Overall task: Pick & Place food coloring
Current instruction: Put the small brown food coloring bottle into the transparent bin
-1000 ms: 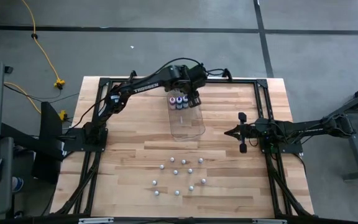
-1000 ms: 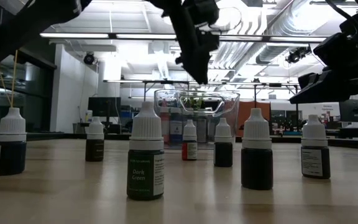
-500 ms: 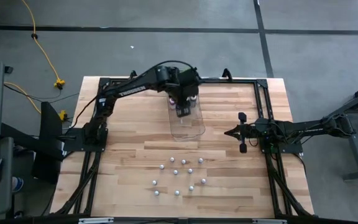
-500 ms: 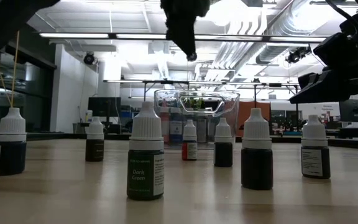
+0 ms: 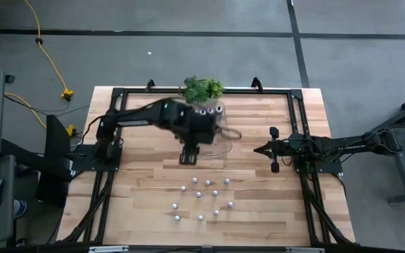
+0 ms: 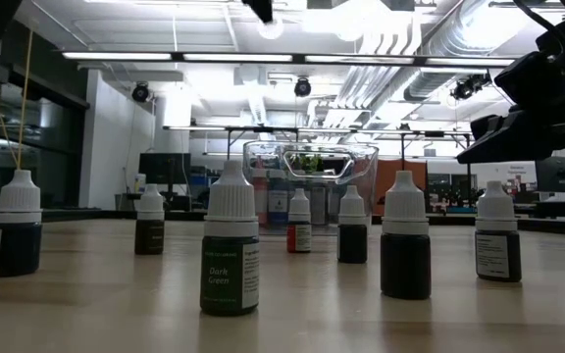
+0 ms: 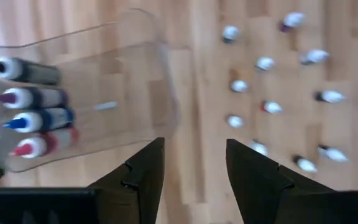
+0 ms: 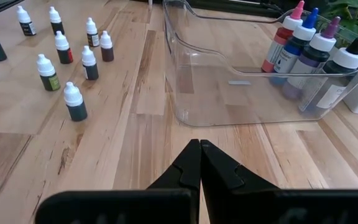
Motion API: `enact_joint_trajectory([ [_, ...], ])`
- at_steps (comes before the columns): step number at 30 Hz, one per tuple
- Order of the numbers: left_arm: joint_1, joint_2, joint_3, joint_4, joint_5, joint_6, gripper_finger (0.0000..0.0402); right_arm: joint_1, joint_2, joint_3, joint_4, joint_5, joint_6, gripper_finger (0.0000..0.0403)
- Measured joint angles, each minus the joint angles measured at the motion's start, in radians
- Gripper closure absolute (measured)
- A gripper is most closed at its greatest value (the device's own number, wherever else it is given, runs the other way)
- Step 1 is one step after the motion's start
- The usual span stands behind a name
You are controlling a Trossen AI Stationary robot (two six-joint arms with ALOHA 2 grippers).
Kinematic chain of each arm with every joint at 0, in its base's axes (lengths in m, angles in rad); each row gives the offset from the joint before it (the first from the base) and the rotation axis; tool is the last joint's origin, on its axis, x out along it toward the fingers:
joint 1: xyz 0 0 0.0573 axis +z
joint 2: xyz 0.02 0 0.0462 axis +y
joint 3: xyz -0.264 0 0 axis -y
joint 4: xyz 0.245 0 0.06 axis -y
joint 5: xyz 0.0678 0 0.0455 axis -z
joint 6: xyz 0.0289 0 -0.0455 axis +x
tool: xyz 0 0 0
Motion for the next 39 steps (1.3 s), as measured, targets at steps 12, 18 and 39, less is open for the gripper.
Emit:
enact_joint_trajectory([
  [12, -0.215, -0.161, -0.340, 0.135, -0.018, -0.157, 0.0239, 0.000, 0.000, 0.000, 0.000, 0.000, 0.000, 0.0402],
  [18, -0.277, -0.332, -0.699, 0.435, 0.035, -0.308, 0.0239, 0.000, 0.000, 0.000, 0.000, 0.000, 0.000, 0.0402],
  [39, -0.314, -0.455, -1.302, 0.994, 0.054, -0.230, 0.0239, 0.000, 0.000, 0.000, 0.000, 0.000, 0.000, 0.0402],
])
